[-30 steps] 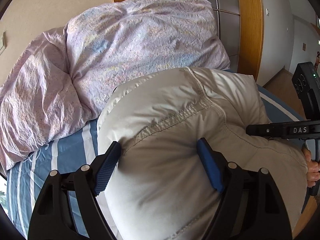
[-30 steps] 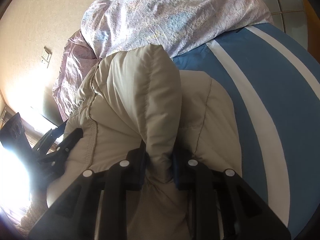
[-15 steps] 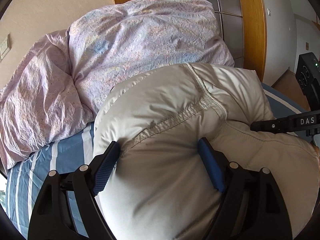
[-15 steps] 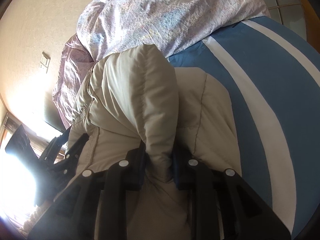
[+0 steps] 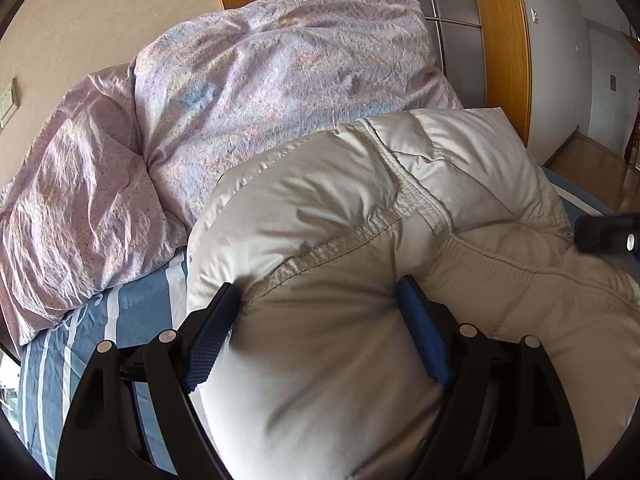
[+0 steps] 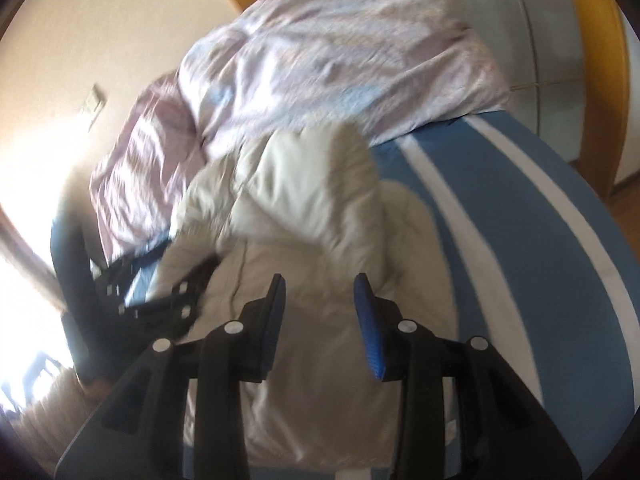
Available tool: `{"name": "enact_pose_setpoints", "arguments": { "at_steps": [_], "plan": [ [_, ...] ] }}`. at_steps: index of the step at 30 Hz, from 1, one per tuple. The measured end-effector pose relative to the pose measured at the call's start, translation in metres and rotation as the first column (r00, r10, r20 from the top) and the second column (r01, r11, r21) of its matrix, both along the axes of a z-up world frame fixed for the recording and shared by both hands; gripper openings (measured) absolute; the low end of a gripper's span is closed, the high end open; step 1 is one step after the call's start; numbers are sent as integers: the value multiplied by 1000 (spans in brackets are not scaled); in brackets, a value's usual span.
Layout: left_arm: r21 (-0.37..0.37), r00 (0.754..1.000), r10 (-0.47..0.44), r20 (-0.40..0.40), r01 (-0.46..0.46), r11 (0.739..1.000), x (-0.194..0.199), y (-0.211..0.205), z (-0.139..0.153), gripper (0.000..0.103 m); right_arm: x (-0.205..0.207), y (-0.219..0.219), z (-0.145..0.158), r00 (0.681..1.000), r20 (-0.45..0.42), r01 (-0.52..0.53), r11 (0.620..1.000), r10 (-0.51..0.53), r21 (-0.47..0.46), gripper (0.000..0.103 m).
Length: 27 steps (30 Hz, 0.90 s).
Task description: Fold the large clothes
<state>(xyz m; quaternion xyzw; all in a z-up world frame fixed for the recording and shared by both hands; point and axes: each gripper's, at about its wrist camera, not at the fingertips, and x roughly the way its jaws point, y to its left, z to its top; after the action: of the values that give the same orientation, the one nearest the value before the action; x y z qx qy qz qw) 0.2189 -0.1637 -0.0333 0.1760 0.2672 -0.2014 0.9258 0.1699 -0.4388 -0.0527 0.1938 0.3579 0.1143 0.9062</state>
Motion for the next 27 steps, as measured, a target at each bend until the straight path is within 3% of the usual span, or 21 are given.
{"name": "enact_pose_setpoints", "arguments": {
  "at_steps": [4, 7, 17, 21, 23, 27],
  "plan": [
    [-1, 1000, 1, 4, -1, 1000, -1, 0, 0, 82, 11, 8, -20, 998, -62, -17, 999, 15, -30, 35],
    [3, 1000, 5, 9, -5, 1000, -1, 0, -1, 82, 12, 16, -26, 999, -46, -21, 996, 17, -86, 35],
    [10, 999, 27, 45, -27, 1000, -5, -3, -4, 82, 13, 23, -33, 1000, -10, 9, 993, -10, -116, 35],
    [20, 998, 35, 58, -36, 999, -7, -3, -4, 82, 13, 17, -15, 998, -50, 30, 996, -35, -81, 37],
    [11, 998, 38, 58, -39, 999, -7, -1, -3, 82, 9, 11, 1, 999, 13, 51, 999, -50, -20, 37],
    [8, 998, 39, 57, -40, 999, -7, -1, -2, 82, 25, 13, 15, 996, 34, 87, 995, -85, -54, 40]
  ]
}}
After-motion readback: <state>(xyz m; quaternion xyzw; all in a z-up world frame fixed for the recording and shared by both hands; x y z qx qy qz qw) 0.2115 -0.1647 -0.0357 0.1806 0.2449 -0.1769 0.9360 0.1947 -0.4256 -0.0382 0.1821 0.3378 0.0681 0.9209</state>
